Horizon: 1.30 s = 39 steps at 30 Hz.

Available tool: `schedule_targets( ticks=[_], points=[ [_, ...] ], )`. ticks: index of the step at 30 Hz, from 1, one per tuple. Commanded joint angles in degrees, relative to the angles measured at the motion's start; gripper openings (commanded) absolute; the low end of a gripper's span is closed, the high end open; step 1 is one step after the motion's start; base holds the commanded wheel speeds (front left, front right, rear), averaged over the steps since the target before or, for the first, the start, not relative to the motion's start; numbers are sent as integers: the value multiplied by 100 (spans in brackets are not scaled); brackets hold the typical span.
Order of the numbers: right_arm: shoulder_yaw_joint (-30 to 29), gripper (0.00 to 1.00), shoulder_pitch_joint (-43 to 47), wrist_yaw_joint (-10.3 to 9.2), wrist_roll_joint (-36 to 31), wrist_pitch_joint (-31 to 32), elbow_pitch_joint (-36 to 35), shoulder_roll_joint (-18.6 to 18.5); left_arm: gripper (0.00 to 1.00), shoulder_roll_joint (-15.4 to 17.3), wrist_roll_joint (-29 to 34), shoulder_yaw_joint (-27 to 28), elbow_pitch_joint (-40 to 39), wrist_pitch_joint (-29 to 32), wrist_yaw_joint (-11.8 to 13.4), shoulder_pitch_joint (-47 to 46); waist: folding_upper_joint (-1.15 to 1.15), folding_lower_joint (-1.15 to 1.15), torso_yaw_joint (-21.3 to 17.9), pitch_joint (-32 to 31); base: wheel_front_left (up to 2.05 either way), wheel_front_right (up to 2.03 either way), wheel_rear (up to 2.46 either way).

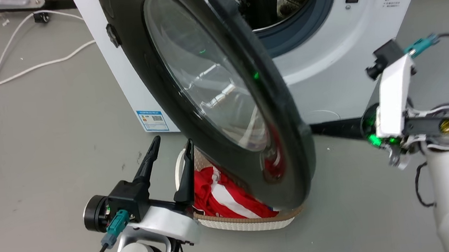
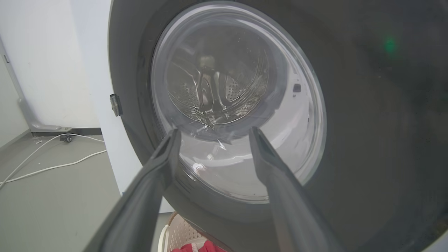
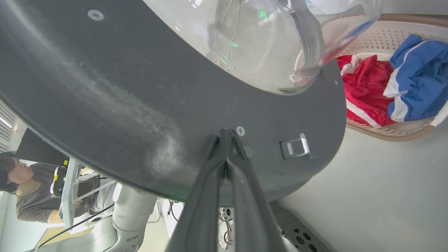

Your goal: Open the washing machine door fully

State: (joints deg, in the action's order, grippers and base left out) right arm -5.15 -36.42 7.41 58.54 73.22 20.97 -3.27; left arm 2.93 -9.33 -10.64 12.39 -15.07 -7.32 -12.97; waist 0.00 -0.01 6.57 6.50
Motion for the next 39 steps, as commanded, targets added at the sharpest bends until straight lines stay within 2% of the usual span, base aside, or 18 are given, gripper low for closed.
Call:
schedule_targets(
  ticks=[1,8,14,25,34,35,36,37,38,39],
  points=[
    [126,0,180,14,72,-58,-40,44,100,-6,-6,-2,3,-15,-5,101,0,1,16,-62,0,0,0],
    [889,0,468,14,428,-623,-155,47,100,-6,27,-15,16,-15,-14,156,0,1,0,-112,0,0,0],
    [1092,0,583,14,207,-1694,-96,40,100,-7,23,16,38,-15,-17,236,0,1,-85,-223,0,0,0],
    [275,0,1393,14,67,-4758,-273,-65,100,-6,-54,104,134,-15,-13,497,0,1,-340,-585,0,0,0],
    [-439,0,2643,14,-255,-6306,-706,-224,100,71,-89,337,204,-15,-13,707,0,1,-533,-755,0,0,0],
    [-487,11,2755,14,-342,-6438,-754,-218,100,69,-96,395,210,-15,-13,731,0,1,-555,-764,0,0,0],
    [-510,38,2865,14,-449,-6557,-821,-216,100,67,-97,459,209,-15,-13,748,0,1,-575,-772,0,0,0],
    [-515,77,2970,14,-554,-6654,-899,-210,100,64,-88,504,208,-15,-13,764,0,1,-589,-778,0,0,0],
    [-525,100,3065,14,-646,-6750,-970,-196,100,62,-85,544,206,-15,-13,787,0,1,-605,-785,0,0,0],
    [-523,100,3150,14,-762,-6849,-1059,-192,100,57,-80,582,201,-15,-14,807,0,1,-617,-791,0,0,0]
  ],
)
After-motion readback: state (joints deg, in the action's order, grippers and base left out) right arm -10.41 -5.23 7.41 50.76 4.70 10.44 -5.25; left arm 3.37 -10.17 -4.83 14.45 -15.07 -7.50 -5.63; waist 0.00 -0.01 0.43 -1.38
